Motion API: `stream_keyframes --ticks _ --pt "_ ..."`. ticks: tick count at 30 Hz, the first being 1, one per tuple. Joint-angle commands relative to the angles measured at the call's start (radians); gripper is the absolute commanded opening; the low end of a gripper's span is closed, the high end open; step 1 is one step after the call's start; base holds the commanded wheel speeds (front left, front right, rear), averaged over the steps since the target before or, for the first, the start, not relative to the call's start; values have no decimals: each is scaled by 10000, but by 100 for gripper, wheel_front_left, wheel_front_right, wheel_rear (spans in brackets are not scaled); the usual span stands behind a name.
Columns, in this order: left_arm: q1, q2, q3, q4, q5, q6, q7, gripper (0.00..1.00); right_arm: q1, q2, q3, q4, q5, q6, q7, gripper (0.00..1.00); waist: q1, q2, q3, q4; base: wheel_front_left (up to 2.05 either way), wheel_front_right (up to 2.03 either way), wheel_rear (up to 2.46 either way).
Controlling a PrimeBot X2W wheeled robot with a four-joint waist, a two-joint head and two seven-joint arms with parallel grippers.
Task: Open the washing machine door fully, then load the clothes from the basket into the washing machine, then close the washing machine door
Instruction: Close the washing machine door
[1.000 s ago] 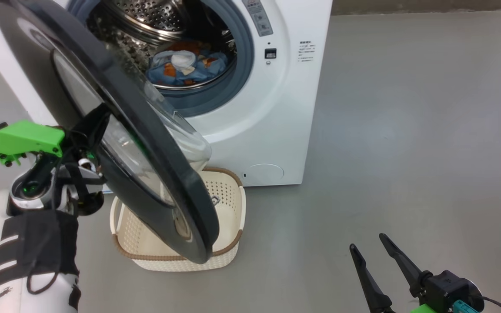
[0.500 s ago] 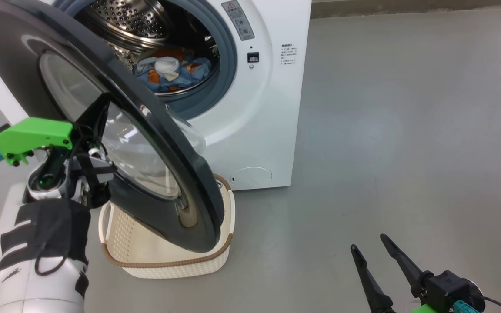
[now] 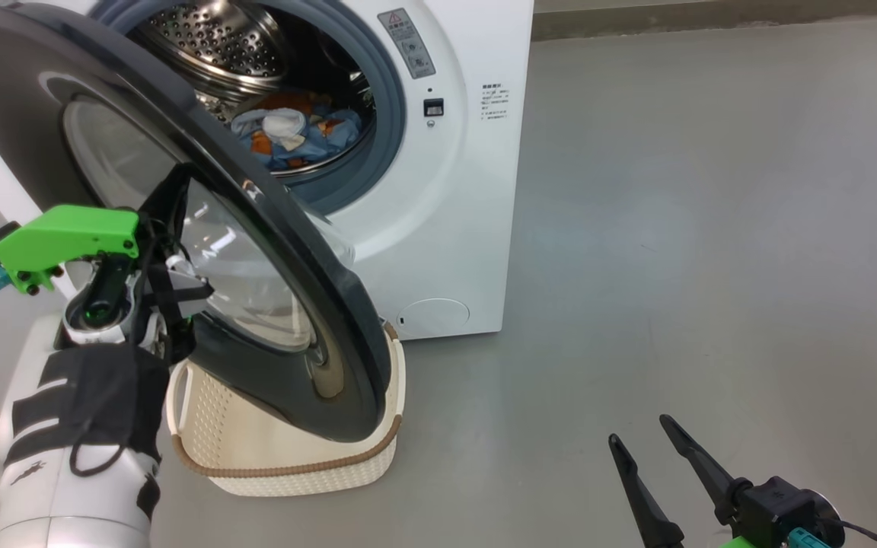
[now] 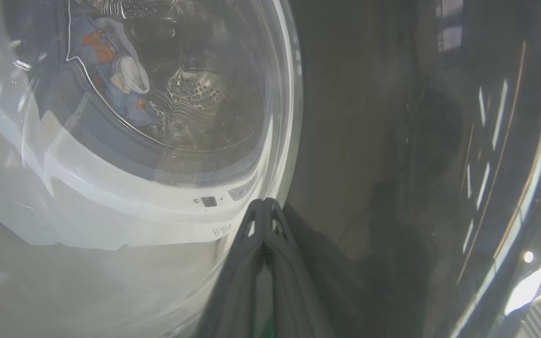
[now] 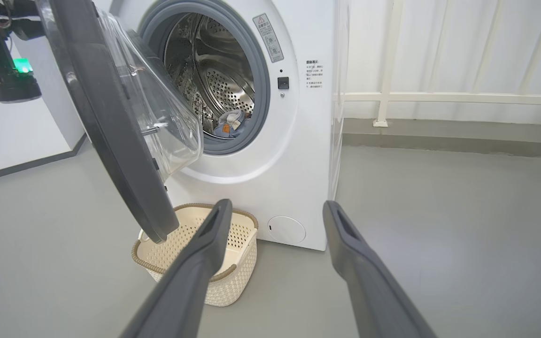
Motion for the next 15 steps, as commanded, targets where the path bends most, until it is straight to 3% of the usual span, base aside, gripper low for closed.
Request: stream_keyframes --ticks 1,15 --pt "-422 189 6 -460 -159 -128 28 0 -373 -94 267 -207 206 16 -48 100 0 0 -29 -31 0 0 0" --pt "-98 189 -612 -468 -598 -129 -222 0 -284 -169 496 -118 250 16 -48 100 0 0 -341 -245 0 0 0"
